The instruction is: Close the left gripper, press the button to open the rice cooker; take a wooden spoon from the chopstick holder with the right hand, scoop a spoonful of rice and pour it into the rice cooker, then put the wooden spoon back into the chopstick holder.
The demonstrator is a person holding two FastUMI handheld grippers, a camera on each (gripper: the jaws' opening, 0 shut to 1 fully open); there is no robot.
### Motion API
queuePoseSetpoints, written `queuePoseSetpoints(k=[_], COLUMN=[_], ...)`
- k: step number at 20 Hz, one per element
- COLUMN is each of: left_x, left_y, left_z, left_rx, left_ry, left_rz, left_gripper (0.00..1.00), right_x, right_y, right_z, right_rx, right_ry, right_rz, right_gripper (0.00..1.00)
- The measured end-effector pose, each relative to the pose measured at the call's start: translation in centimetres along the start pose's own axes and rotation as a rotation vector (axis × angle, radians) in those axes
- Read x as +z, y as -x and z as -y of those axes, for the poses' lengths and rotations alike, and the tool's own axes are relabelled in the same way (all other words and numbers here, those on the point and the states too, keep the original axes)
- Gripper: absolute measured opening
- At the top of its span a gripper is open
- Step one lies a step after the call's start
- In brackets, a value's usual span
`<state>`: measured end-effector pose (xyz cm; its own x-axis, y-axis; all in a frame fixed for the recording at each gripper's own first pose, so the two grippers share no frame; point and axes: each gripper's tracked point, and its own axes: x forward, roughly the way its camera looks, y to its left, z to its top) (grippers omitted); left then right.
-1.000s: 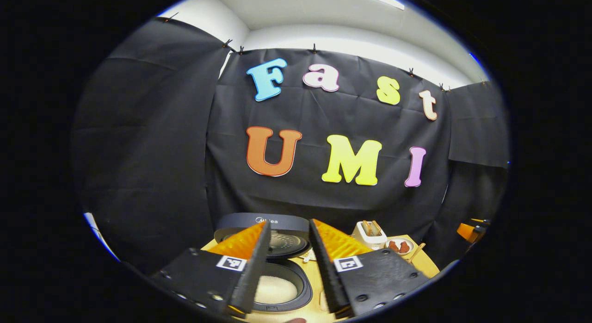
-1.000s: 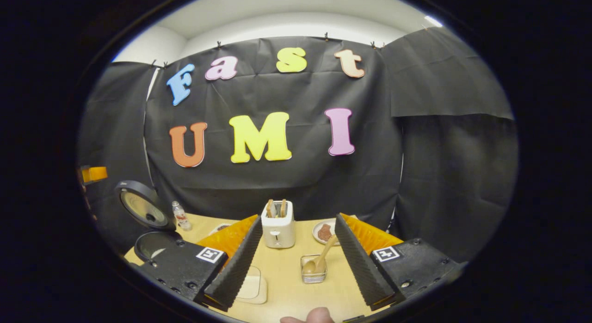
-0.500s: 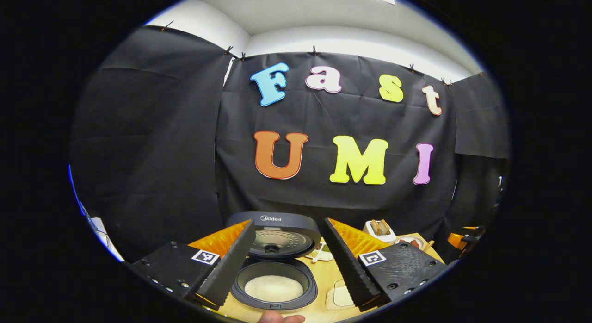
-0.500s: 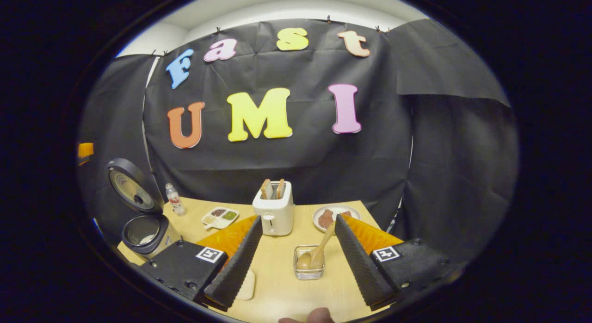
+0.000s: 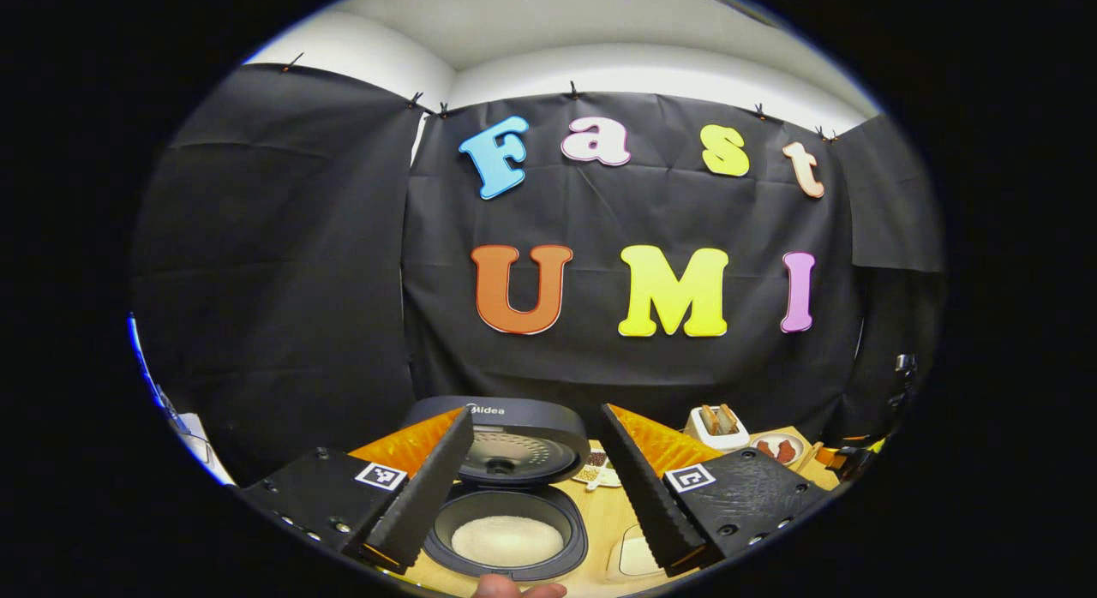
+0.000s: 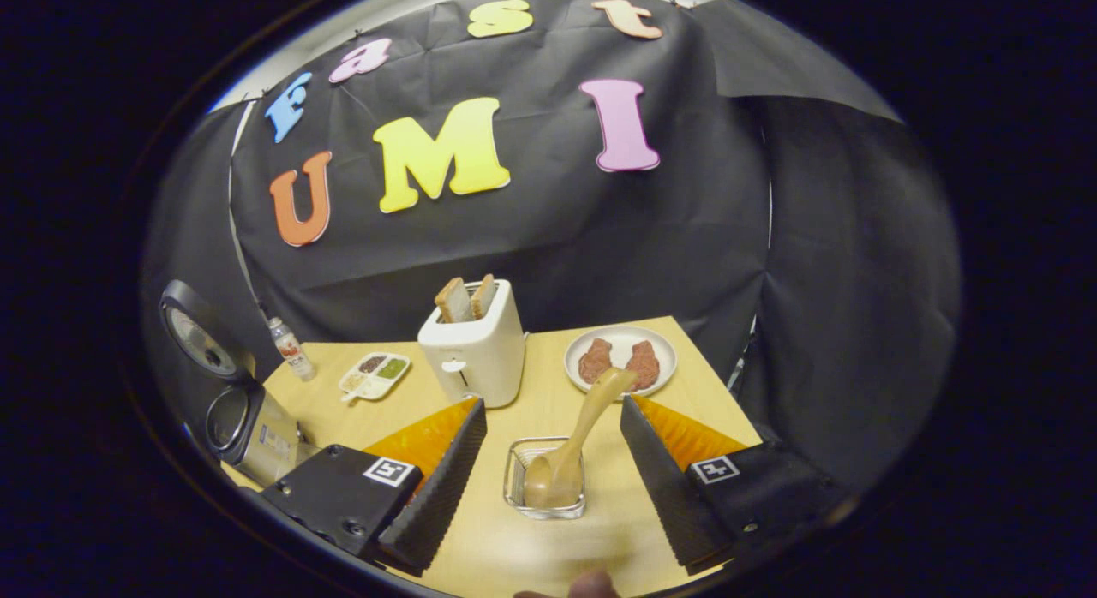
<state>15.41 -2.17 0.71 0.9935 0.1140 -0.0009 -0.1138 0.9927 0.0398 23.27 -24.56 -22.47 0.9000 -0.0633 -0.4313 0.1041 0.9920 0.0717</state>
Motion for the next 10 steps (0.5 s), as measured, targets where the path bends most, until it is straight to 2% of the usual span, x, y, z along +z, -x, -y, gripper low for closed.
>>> queuePoseSetpoints(k=[6, 10], left_x=[-0.7, -2.1], left_y=[-1.3, -1.9], left_z=[1.0, 0.7], left_rx=[0.012, 0.042], left_ry=[-0.014, -0.032], left_rz=[-0.033, -0.08], left_gripper=[0.94, 0.95], right_x=[-3.3, -4.3], right_y=[-5.1, -7.4], right_z=[1.3, 1.9], right_rx=[0.024, 0.037], right_ry=[-0.062, -0.08], right_rz=[-0.105, -0.147], right_gripper=[1.0, 0.95])
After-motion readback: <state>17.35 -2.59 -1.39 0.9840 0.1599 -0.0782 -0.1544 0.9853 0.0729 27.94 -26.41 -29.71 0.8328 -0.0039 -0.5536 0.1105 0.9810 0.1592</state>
